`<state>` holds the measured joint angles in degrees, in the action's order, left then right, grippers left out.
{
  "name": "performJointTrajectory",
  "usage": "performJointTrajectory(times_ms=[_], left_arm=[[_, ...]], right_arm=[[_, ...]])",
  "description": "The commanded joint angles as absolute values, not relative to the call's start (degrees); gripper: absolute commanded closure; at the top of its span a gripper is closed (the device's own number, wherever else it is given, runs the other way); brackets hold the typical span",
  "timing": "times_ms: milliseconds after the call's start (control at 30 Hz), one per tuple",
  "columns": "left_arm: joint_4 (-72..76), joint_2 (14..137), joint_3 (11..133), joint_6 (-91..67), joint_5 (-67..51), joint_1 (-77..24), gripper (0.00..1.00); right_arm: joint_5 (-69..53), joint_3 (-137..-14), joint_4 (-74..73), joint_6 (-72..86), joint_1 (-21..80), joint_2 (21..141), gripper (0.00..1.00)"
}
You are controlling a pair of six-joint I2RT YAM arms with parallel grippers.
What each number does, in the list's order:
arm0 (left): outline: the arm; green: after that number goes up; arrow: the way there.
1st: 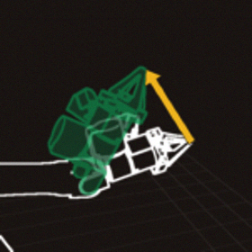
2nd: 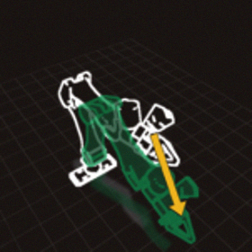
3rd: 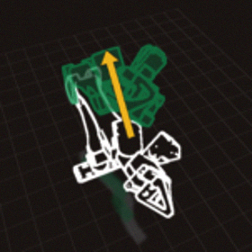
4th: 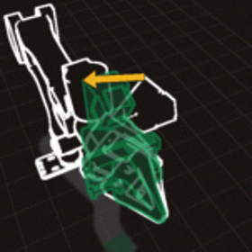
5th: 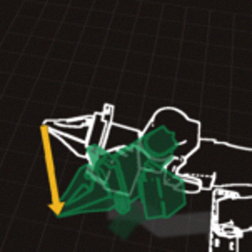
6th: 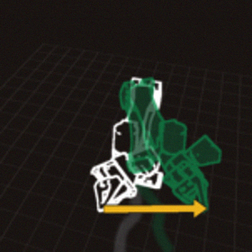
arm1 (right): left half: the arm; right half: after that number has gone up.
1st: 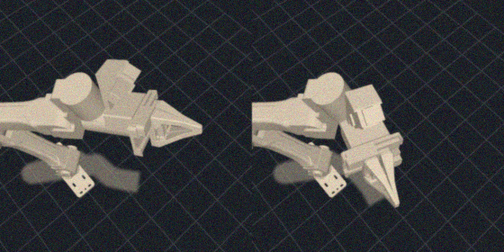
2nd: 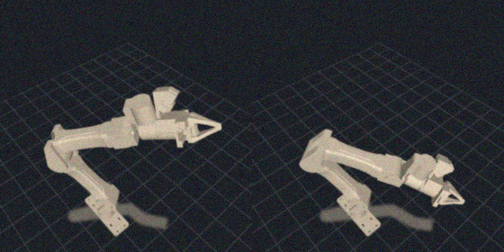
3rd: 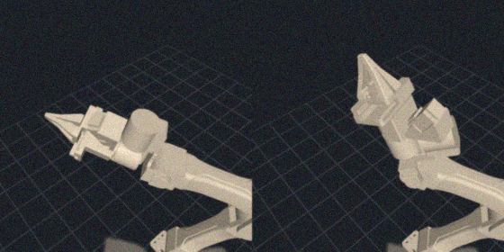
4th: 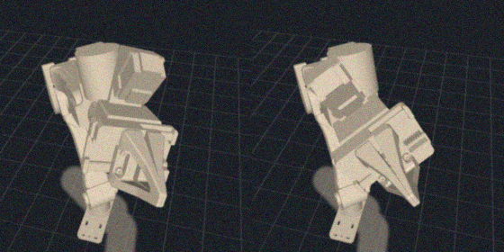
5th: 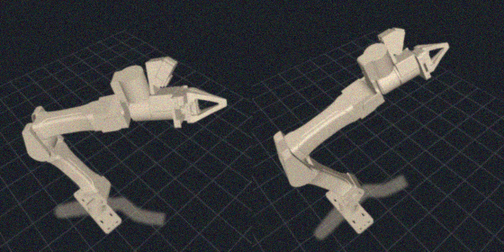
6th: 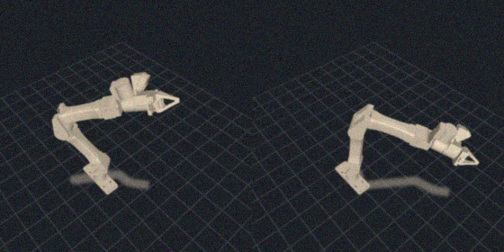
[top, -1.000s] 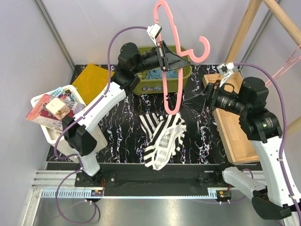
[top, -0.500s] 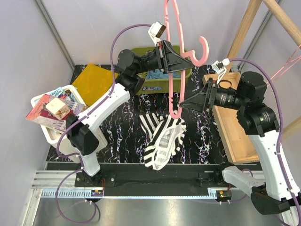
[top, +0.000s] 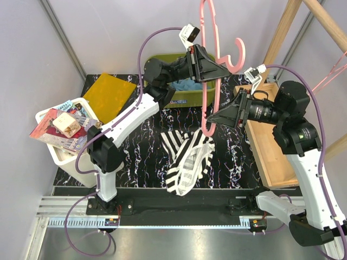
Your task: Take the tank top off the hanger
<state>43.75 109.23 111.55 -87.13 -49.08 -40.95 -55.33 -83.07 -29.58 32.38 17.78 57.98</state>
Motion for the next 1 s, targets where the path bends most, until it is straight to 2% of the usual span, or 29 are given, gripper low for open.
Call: performJointTrajectory(times_ms=[0, 167, 267, 300, 400, 433, 533, 600, 667, 700, 800, 967], left_arm=[[51.94, 109.95, 114.79, -89.91, -47.55, -40.96, 1.00], [56.78, 111.09, 115.84, -93.17, -47.55, -41.04, 1.00], [55.64, 110.66, 115.14, -91.94, -47.99, -40.96, 1.00], [55.55, 110.57, 114.70, -91.85, -48.08, -40.96, 1.00], [55.90, 110.83, 114.00, -92.28, -47.90, -40.96, 1.00], [55.81, 111.00, 113.91, -92.55, -47.64, -40.96, 1.00], [53.80, 110.74, 114.17, -91.15, -47.99, -40.96, 0.99], [52.04, 110.13, 113.65, -90.01, -48.08, -40.96, 0.83], [50.36, 109.16, 112.42, -88.95, -48.16, -40.69, 0.73], [50.27, 108.90, 111.80, -89.12, -48.34, -40.26, 0.58], [51.15, 107.06, 107.76, -90.09, -48.34, -38.77, 0.45], [52.56, 103.45, 101.08, -89.56, -47.81, -36.83, 0.35]], right_arm=[[-57.83, -83.85, -25.58, 34.80, 17.84, 56.87, 0.43], [-58.10, -83.50, -24.61, 35.86, 17.84, 56.69, 0.43], [-58.53, -82.97, -23.03, 36.91, 17.84, 56.43, 0.53], [-58.71, -82.88, -22.33, 37.26, 17.84, 56.51, 0.61], [-58.89, -82.53, -21.71, 37.97, 17.84, 56.60, 0.72], [-58.89, -82.44, -21.45, 38.23, 17.93, 56.60, 0.81], [-58.71, -82.44, -21.36, 38.67, 17.84, 56.86, 1.00], [-58.36, -82.53, -21.10, 39.02, 17.93, 56.95, 1.00], [-56.52, -82.53, -21.09, 39.37, 17.84, 56.78, 1.00], [-55.82, -82.44, -21.18, 39.64, 17.93, 56.52, 1.00], [-53.27, -82.18, -21.09, 40.34, 17.84, 55.81, 1.00], [-49.14, -80.69, -21.01, 41.39, 17.84, 54.41, 1.00]])
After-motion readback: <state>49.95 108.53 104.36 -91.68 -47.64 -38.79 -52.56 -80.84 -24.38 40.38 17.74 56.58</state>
